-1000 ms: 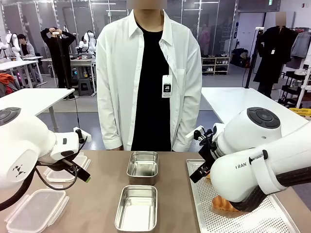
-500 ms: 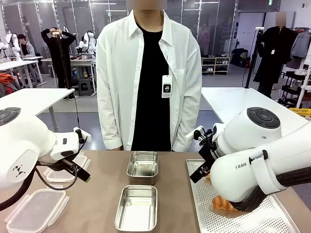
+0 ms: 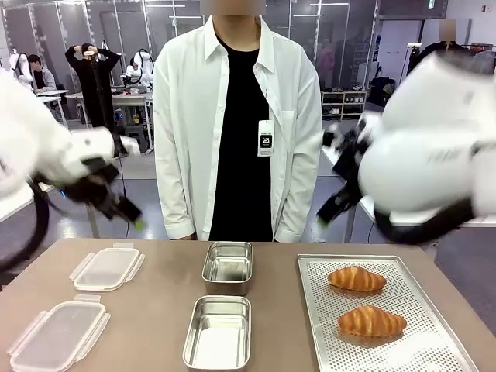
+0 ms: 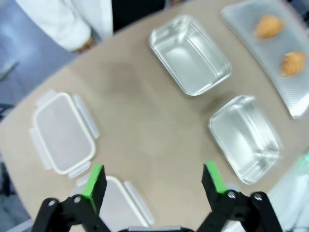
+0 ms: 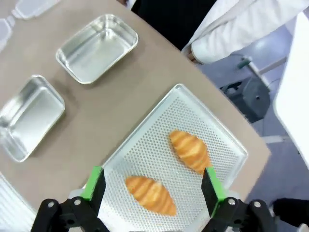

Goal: Place the bread into the airtight container.
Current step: Pick up a Butter Roll and place it into an empty Airtight Container.

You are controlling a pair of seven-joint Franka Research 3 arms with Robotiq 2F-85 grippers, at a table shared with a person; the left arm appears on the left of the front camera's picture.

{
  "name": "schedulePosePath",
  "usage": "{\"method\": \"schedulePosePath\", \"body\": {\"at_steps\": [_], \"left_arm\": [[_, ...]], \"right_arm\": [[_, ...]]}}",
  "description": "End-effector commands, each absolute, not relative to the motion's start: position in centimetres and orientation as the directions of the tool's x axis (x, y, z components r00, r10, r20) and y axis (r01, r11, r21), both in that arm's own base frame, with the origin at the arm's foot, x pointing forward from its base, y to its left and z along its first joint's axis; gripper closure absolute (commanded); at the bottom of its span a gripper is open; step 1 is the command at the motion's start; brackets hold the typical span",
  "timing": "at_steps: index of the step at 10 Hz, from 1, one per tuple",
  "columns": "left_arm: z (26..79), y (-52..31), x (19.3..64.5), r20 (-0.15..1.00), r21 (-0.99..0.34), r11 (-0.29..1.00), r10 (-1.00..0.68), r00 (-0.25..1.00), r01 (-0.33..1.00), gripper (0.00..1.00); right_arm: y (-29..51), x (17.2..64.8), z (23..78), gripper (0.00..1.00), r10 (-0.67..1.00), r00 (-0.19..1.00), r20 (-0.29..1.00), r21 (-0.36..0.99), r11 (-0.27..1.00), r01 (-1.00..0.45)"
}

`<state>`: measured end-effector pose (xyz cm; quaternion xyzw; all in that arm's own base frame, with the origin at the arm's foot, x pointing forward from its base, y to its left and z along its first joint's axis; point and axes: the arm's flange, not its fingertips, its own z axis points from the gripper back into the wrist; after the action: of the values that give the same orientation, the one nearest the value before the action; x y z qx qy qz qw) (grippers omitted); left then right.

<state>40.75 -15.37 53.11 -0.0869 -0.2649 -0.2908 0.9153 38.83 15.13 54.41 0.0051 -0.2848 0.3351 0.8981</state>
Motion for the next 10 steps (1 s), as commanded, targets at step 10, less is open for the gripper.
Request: {"method": "schedulePosePath", "body": {"at_steps": [10], "left_arm": [[78.9,2.9,28.9,0.669,-0.190,0.708,-0.414,0.617,0.680,0.00]], "right_arm": [[-3.8,22.6,75.5,0.00,0.658,0.521,0.544,-0.142,0.684,-0.715]]}}
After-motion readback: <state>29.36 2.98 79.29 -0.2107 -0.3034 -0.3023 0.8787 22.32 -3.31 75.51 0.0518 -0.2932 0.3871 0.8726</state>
